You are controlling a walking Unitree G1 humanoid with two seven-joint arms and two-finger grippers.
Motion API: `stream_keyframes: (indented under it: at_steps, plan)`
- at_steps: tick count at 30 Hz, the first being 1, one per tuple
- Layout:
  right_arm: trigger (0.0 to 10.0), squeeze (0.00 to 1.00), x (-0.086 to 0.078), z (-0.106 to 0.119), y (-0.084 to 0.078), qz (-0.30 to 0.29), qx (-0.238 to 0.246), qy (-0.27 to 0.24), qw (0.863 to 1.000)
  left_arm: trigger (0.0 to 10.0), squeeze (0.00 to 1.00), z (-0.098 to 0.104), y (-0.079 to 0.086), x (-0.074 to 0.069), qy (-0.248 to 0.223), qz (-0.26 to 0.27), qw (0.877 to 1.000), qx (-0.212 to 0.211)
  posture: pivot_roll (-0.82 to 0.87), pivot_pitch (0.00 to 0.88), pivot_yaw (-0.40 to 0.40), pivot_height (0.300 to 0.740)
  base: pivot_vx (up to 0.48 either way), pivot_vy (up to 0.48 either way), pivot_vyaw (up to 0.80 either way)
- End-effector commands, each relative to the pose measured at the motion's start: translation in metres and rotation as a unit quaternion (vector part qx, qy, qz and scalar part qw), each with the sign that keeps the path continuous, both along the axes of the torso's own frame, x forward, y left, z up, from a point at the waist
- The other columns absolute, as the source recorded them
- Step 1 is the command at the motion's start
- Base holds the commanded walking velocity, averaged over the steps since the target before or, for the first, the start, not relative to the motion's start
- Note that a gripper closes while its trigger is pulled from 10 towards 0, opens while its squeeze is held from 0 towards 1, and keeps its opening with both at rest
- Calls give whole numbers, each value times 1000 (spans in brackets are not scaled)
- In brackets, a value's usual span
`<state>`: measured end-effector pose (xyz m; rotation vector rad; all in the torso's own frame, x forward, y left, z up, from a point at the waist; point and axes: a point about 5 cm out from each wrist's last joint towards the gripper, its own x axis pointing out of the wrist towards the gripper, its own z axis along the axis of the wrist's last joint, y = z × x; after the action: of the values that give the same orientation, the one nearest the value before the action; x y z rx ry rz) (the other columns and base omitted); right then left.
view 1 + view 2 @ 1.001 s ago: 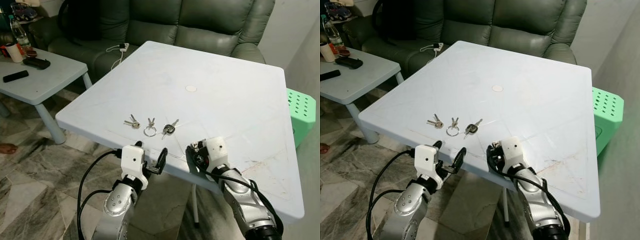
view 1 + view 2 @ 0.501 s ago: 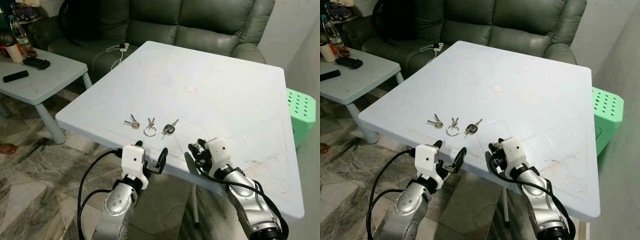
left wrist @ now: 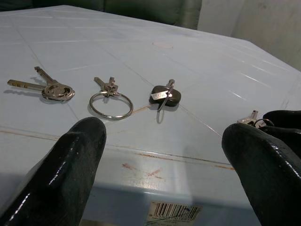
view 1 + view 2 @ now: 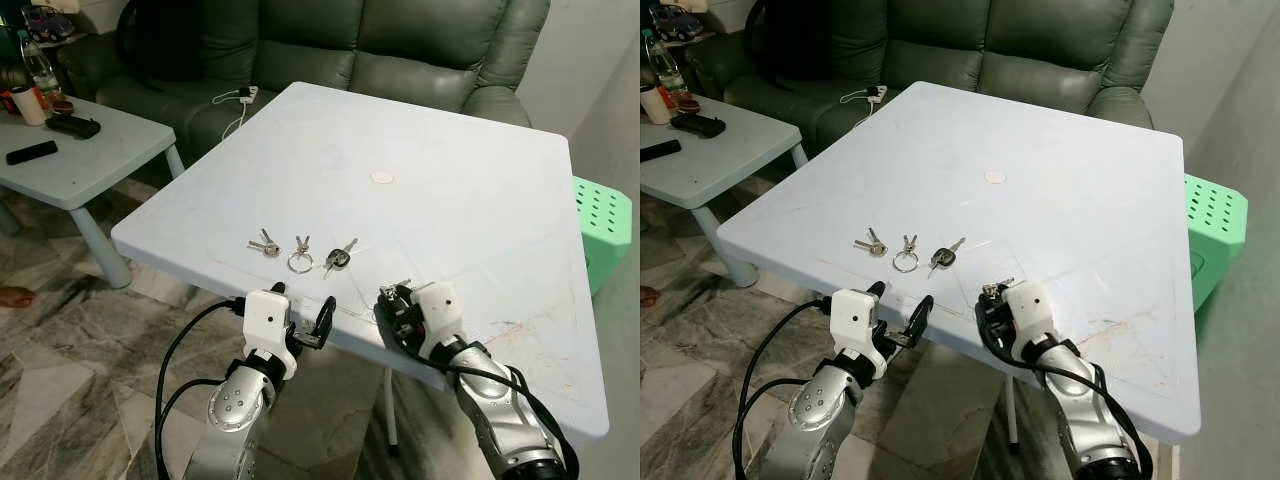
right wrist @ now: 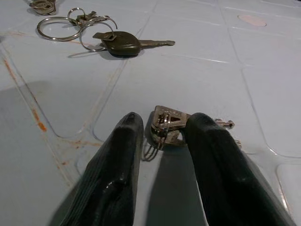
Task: Hang keys on a hook
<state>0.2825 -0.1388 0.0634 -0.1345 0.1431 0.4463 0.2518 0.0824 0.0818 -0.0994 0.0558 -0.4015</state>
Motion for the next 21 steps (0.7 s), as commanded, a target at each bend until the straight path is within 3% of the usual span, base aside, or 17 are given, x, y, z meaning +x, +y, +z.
stream_keyframes:
  at_steps: [1, 2, 3, 16, 18, 19, 20, 21]
  plan:
    - [902, 0, -2, -3, -7, -8, 2, 3, 1000, 10000, 0, 2, -3, -1, -2, -5, 1000, -2, -35, 39, -60, 740, 0, 0, 0]
    - [902, 0, -2, -3, -7, -7, 5, 2, 1000, 10000, 0, 2, -3, -1, -2, -5, 1000, -2, -35, 39, -60, 740, 0, 0, 0]
    - [0, 0, -2, -2, -7, -8, 1, -1, 1000, 10000, 0, 2, -3, 0, -2, -5, 1000, -2, -36, 41, -59, 740, 0, 0, 0]
    - [0, 0, -1, 0, -5, -3, 5, -8, 1000, 10000, 0, 3, -3, 1, -3, -5, 1000, -2, -36, 41, -59, 740, 0, 0, 0]
    - [510, 0, -1, -2, -5, -12, 6, 3, 1000, 10000, 0, 3, -3, 0, -3, -5, 1000, -2, -35, 42, -60, 740, 0, 0, 0]
    - [1961, 0, -1, -2, -5, -11, 6, 3, 1000, 10000, 0, 3, -3, 0, -3, -5, 1000, -2, -34, 41, -59, 740, 0, 0, 0]
    - [2784, 0, -1, -2, -5, -8, 5, 0, 1000, 10000, 0, 3, -3, 0, -3, -5, 1000, -2, -34, 40, -60, 740, 0, 0, 0]
    - [4510, 0, -2, -2, -5, -7, 4, 1, 1000, 10000, 0, 3, -3, 0, -3, -5, 1000, -2, -34, 41, -61, 740, 0, 0, 0]
